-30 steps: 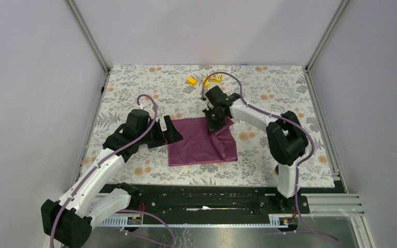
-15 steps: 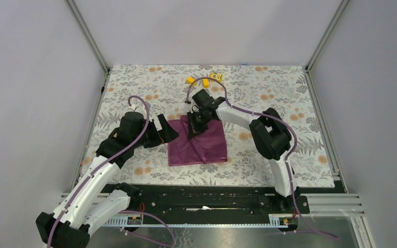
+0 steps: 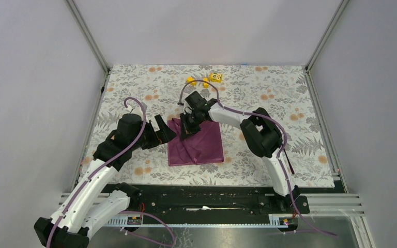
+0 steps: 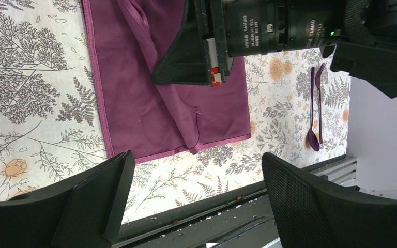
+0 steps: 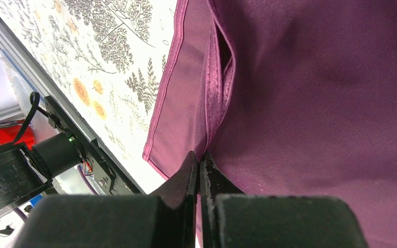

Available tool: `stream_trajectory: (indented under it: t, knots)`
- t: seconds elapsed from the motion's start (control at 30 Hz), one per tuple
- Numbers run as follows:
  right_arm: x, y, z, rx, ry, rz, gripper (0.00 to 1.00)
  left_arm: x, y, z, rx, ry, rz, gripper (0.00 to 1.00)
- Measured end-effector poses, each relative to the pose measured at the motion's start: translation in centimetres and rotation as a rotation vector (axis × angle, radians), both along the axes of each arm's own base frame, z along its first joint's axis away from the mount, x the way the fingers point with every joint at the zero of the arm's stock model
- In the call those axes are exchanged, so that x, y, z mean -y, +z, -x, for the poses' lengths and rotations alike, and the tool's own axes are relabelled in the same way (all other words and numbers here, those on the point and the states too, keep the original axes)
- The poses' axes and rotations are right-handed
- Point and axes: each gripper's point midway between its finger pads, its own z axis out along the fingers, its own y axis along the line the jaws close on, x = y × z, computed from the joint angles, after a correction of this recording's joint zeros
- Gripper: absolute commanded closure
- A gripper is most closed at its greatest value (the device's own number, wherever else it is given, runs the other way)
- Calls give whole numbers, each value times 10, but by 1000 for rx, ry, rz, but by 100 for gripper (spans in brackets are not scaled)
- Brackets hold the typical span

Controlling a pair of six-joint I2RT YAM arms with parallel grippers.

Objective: Fold the napkin into a case and place the utensils inside
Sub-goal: Fold the rectangle-folded napkin at the center of the board.

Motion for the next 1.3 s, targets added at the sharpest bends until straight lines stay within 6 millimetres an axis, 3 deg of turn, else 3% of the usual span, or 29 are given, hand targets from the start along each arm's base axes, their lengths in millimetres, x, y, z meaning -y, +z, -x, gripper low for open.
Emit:
stream_trajectory:
  t: [0.47, 0.87, 1.3]
  knots:
    - [-11, -11, 11, -29, -25, 35, 100, 0, 0, 0, -1, 0, 0, 1]
    - [-20, -4, -1, -5, -49, 21, 100, 0, 0, 0, -2, -2, 0, 1]
    - [-21, -16, -3, -20, -55, 40, 98, 1, 0, 1, -4, -7, 4, 1]
